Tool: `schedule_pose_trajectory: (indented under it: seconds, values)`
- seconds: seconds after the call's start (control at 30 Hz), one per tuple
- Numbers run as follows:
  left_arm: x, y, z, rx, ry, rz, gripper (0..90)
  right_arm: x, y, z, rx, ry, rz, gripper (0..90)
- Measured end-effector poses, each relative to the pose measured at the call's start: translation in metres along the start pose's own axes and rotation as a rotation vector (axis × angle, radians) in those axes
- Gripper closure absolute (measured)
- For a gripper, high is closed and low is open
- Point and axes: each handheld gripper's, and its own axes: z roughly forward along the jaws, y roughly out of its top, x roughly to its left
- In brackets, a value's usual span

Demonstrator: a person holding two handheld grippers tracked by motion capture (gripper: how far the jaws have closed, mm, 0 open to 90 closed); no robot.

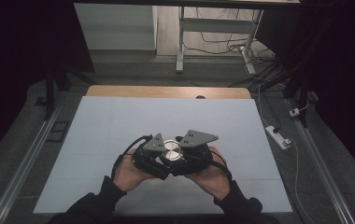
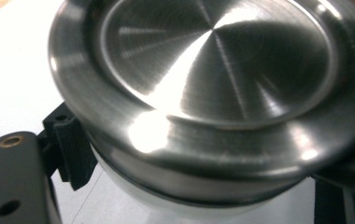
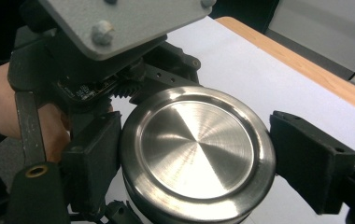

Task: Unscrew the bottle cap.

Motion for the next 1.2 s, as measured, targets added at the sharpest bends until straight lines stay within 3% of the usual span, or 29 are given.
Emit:
schedule_pose_trajectory:
  seconds: [0.1,0.17,0.4,0.5,0.57,0.63,0.7,0.77,0.9,1.07,1.2]
  values:
    - [0.001,0.0,-0.002,-0.009,-0.036,0.027,15.5,0.0,0.002,-0.002,0.008,0.017,-0.013,19.2]
    - [0.001,0.0,-0.004,-0.022,-0.086,0.041,15.5,-0.002,0.003,-0.006,0.011,0.063,-0.026,19.2]
    - [-0.002,0.002,-0.008,-0.052,-0.223,0.11,15.5,-0.023,0.001,-0.018,-0.036,0.321,-0.059,19.4]
    - [-0.004,0.004,-0.007,-0.045,-0.213,0.116,15.5,-0.028,-0.003,-0.019,-0.051,0.379,-0.061,18.9]
    - [-0.004,0.004,-0.007,-0.034,-0.175,0.09,15.5,-0.029,-0.003,-0.018,-0.044,0.35,-0.021,12.5]
    - [-0.003,0.004,-0.007,-0.018,-0.112,0.066,15.5,-0.028,-0.002,-0.018,-0.04,0.311,0.005,9.9]
    - [-0.002,0.004,-0.007,-0.004,-0.052,0.039,15.5,-0.021,0.001,-0.016,-0.017,0.231,0.005,8.1]
    - [-0.001,0.003,-0.006,0.003,-0.019,0.012,15.5,-0.012,0.002,-0.012,0.006,0.157,0.01,8.3]
    - [-0.006,0.004,-0.003,0.022,0.03,0.011,15.5,0.002,0.003,-0.005,0.002,0.004,-0.004,14.1]
    - [-0.007,0.004,-0.001,0.033,0.017,0.022,15.5,0.002,0.001,-0.001,0.017,-0.001,0.01,18.8]
    - [-0.002,0.002,-0.003,0.0,-0.086,0.038,15.5,-0.004,0.001,-0.005,0.006,0.086,-0.014,19.7]
